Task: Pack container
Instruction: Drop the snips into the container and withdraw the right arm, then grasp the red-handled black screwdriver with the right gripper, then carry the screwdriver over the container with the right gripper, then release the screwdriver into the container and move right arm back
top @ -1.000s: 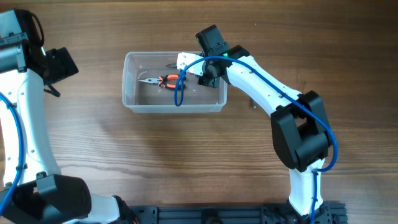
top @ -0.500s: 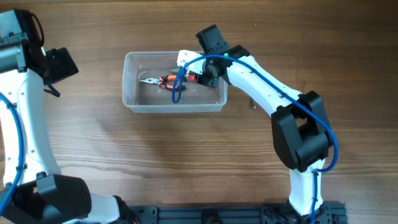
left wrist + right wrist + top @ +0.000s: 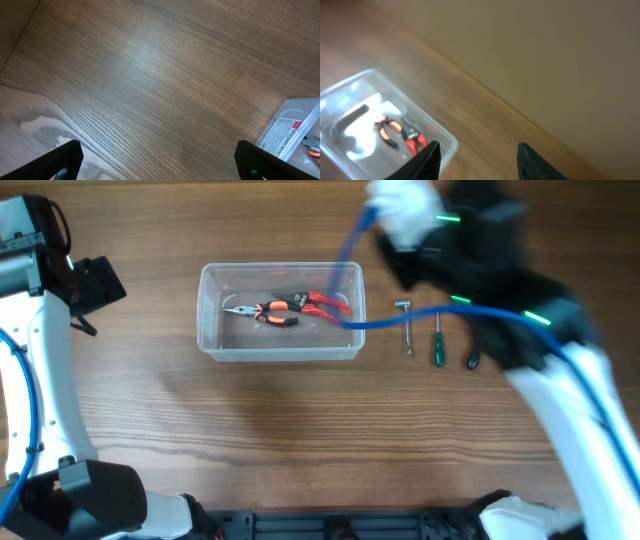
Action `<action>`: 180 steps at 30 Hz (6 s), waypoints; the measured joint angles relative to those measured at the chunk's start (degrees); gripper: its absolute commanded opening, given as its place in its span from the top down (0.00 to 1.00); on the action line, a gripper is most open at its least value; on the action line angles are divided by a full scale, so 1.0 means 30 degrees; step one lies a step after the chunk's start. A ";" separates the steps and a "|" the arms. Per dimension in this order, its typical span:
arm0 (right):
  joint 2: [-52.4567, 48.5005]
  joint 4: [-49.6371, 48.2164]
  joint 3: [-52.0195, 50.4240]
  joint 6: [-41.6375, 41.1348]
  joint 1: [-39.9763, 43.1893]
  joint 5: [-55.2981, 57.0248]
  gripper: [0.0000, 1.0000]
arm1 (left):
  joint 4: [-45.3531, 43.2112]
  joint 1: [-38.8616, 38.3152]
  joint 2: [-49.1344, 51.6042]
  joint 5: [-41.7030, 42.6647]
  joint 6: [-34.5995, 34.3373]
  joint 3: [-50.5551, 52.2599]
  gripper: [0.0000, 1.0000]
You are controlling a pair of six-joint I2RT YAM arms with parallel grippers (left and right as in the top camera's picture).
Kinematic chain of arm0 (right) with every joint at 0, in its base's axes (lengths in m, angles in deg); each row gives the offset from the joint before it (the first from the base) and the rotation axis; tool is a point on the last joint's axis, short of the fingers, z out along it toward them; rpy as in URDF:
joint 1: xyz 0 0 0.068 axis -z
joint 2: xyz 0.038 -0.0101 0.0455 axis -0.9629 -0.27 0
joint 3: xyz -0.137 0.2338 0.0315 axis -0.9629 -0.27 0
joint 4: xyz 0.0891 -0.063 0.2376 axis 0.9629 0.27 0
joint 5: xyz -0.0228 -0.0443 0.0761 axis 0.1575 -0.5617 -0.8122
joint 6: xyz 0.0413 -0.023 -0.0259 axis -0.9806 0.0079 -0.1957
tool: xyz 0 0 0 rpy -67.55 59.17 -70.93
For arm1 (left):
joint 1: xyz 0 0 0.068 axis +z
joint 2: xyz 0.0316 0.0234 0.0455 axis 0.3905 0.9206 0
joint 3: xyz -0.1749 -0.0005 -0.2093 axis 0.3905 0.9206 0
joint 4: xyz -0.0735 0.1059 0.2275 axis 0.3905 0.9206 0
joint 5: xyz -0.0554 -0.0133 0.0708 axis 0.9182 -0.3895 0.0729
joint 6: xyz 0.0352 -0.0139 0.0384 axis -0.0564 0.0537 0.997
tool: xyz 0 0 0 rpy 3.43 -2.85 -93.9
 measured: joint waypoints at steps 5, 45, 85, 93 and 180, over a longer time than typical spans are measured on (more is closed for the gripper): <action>0.0546 0.5107 0.0066 -0.6113 0.4029 0.0444 0.59 | 0.0000 0.0000 0.0000 -0.0015 0.0000 0.0000 0.00; -1.0834 0.5180 -0.6113 -1.1621 1.1256 -0.2506 0.51 | 0.0000 0.0000 0.0000 -0.0007 0.0000 0.0000 0.00; -1.1038 0.3330 -0.7956 -1.0754 1.1256 -0.3096 0.96 | 0.0000 0.0000 0.0000 -0.0007 0.0000 0.0000 0.00; -0.4809 0.3796 -0.4459 -1.0185 0.9449 -0.5916 0.96 | 0.0000 0.0000 0.0000 0.0000 0.0000 0.0000 0.00; -0.1399 0.4816 -0.5581 -1.0105 0.7242 0.1741 0.23 | 0.0000 0.0000 0.0000 -0.0007 0.0000 0.0000 0.00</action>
